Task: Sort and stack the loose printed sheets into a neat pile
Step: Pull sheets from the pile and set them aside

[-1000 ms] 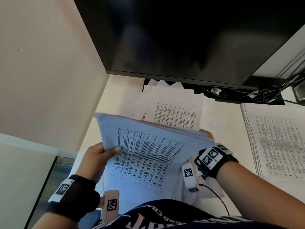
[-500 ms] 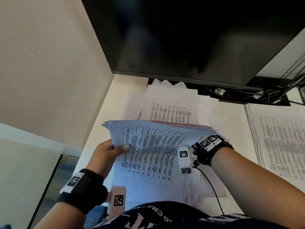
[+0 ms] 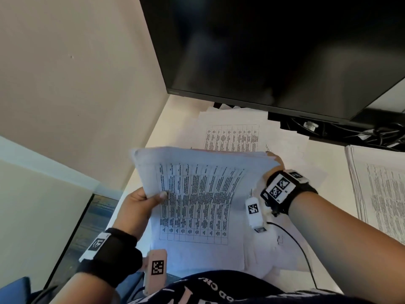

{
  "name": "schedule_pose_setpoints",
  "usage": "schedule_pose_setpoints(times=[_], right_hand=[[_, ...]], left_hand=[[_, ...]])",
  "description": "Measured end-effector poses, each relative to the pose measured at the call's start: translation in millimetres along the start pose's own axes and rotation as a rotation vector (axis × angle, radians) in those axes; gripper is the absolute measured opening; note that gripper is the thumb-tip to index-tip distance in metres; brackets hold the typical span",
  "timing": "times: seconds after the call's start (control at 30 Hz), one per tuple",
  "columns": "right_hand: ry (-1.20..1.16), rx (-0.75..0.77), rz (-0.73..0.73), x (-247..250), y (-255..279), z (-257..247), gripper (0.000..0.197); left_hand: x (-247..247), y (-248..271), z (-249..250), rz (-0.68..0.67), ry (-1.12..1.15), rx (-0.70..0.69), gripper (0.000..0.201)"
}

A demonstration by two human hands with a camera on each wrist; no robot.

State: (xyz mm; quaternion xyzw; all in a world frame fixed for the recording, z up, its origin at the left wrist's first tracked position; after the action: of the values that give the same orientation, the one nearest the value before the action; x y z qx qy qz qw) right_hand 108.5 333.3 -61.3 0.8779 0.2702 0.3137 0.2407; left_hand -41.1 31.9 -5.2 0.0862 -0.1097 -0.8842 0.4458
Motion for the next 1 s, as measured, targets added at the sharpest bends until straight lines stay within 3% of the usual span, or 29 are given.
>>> schedule_pose_setpoints(times=[0.07, 0.13, 0.17, 0.3, 0.43, 0.6, 0.63, 0.7, 0.73, 0.77, 0.83, 0.93, 1.0], right_hand=[[0.025, 0.049, 0.050, 10, 21, -4, 0.025], [0.001, 0.099, 0.029, 22, 40, 1, 0.021], [-0.030, 0.115, 0.021, 25, 42, 6, 0.021], [-0.229, 0.073, -0.044, 41, 67, 20, 0.015], [-0.401, 0.058, -0.125, 46, 87, 30, 0.022], [-0.414, 0.040, -0.083, 37, 91, 38, 0.012], [-0.430, 0.043, -0.052, 37, 95, 35, 0.021], [-0.546, 0.041, -0.048, 37, 96, 34, 0.060], [-0.538, 0.049, -0.034, 37, 99, 31, 0.063], [-0.435, 0.118, -0.022, 37, 103, 24, 0.053], [-0.257, 0.149, 0.086, 43, 111, 13, 0.007], [-0.218, 0.358, 0.204, 64, 130, -19, 0.011], [-0.271, 0.555, 0.275, 80, 149, -43, 0.029]], left_hand=[[3, -3, 6, -0.015, 0.025, -0.025, 0.021], [5, -9, 10, -0.025, 0.017, -0.072, 0.058], [4, -13, 13, -0.011, 0.005, -0.100, 0.066], [-12, -29, 20, 0.091, -0.022, -0.113, 0.053], [-38, -36, 13, 0.050, -0.109, -0.045, 0.027], [-76, -40, 3, -0.027, -0.119, 0.020, 0.041], [-82, -40, 1, -0.020, -0.130, 0.019, 0.043], [-92, -37, 2, -0.019, -0.158, 0.017, 0.043], [-96, -35, 3, -0.037, -0.179, 0.010, 0.042], [-99, -34, 6, -0.056, -0.204, -0.007, 0.040], [-106, -32, 18, -0.068, -0.262, -0.072, 0.037], [-119, -24, 56, -0.078, -0.273, -0.293, 0.039], [-126, -14, 88, -0.068, -0.282, -0.496, 0.044]])
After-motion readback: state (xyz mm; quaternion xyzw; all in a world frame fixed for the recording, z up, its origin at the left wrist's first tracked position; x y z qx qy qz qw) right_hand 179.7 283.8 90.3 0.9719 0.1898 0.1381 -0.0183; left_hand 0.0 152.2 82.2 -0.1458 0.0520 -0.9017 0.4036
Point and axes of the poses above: each hand's wrist, its own y-axis away from the middle knuckle, its own x-axis out of the back of the hand, z = x × y, the point moved 3 cm from there along -y, towards the middle knuckle, and after that the axes turned 7 degrees about -x, right-handed, at the moved point
